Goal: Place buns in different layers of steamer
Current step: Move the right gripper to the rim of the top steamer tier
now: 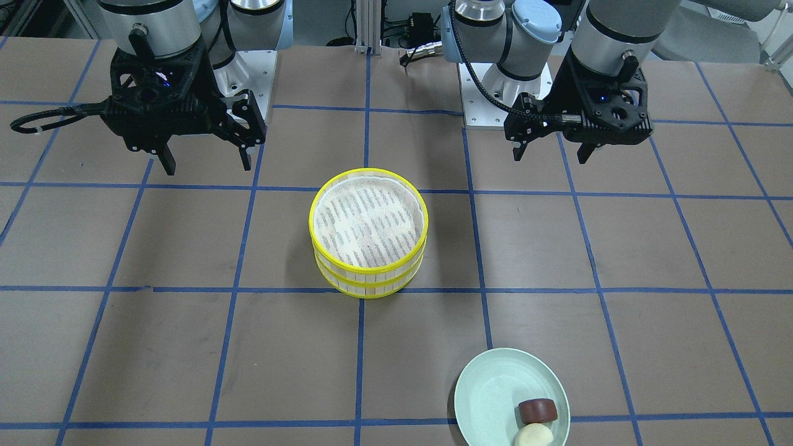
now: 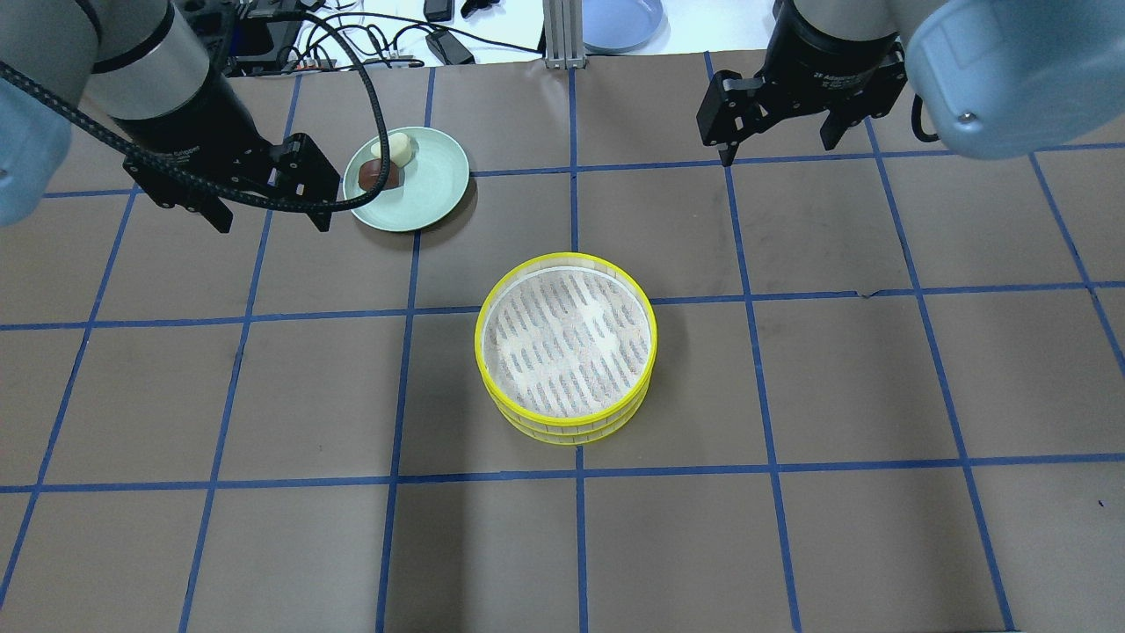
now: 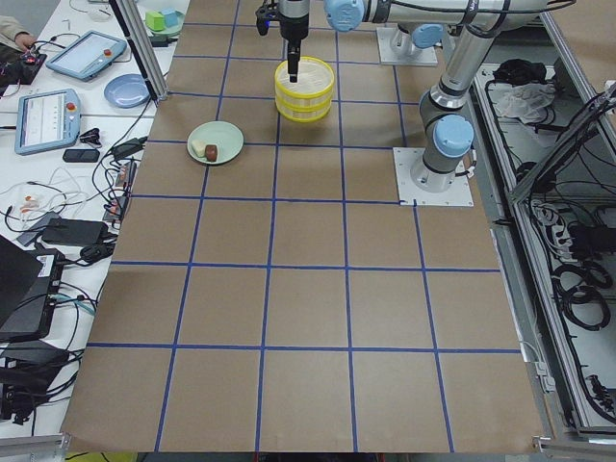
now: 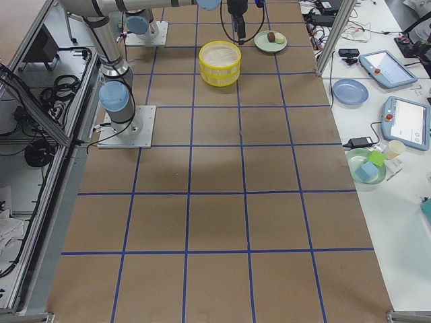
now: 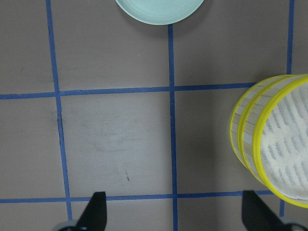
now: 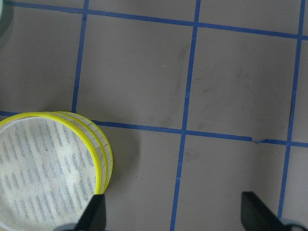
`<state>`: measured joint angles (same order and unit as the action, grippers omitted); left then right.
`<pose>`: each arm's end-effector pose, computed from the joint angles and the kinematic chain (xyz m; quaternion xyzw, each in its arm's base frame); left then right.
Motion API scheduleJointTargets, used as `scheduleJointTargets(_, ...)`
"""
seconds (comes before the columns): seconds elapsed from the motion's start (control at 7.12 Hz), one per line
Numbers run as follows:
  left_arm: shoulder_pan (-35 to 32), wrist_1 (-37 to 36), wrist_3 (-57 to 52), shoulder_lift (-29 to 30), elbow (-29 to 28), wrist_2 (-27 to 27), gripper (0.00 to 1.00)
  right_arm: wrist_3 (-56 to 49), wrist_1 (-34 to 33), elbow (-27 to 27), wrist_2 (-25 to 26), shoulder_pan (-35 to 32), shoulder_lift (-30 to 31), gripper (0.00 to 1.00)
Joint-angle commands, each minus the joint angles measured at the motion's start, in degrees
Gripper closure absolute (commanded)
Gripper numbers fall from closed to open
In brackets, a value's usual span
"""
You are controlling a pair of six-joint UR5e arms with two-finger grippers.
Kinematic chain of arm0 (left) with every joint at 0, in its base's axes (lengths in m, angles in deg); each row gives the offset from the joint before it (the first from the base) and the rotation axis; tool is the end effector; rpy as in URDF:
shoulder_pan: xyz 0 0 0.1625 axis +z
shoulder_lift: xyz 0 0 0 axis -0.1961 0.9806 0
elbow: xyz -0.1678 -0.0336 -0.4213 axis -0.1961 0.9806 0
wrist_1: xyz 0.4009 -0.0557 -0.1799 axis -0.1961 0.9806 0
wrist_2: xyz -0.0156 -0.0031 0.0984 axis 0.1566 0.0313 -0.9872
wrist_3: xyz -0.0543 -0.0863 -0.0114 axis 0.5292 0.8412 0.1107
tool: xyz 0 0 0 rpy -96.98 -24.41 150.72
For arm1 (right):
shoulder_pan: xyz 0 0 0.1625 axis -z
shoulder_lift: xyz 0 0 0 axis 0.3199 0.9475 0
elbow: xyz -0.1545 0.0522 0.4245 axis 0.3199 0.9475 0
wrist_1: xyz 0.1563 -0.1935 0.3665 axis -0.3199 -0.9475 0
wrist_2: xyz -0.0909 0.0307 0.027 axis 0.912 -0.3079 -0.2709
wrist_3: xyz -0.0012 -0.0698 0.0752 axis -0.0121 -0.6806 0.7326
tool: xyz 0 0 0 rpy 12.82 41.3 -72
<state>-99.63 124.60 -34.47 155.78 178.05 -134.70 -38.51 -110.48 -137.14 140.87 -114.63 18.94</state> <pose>-0.1169 -0.5102 0.5228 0.0136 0.9999 -0.0063 0.0076 0.1877 -0.5350 0.5411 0.0589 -0.9958 0.0702 0.0083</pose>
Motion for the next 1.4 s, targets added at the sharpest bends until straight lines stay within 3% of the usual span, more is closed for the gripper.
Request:
scheduleJointTargets(0.0, -0.01, -0.03, 0.0, 0.0, 0.0, -0.04, 0.0, -0.52, 0.23, -0.09, 0.0, 0.0, -0.03, 0.0)
scheduleJointTargets(0.42, 0.08, 0.05, 0.0, 0.0, 0.0, -0.13, 0.0, 0.0, 2.43, -0.18, -0.52, 0.0, -0.12, 0.0)
scheduleJointTargets(0.7, 0.61, 0.14, -0.09, -0.09, 0.0, -0.13, 0.0, 0.18, 1.47, -5.59, -1.05, -0.18, -0.38, 0.0)
scheduleJointTargets(0.98, 0.87, -0.12, -0.09, 0.26, 0.0, 0.05, 0.0, 2.1, -4.74, -12.81, -4.89, -2.97, -3.96, 0.0)
scheduleJointTargets(1.26, 0.96, -0.73, -0.17, 0.62, 0.0, 0.14, 0.0, 4.2, -10.29, -13.27, -5.53, -6.32, -10.9, 0.0)
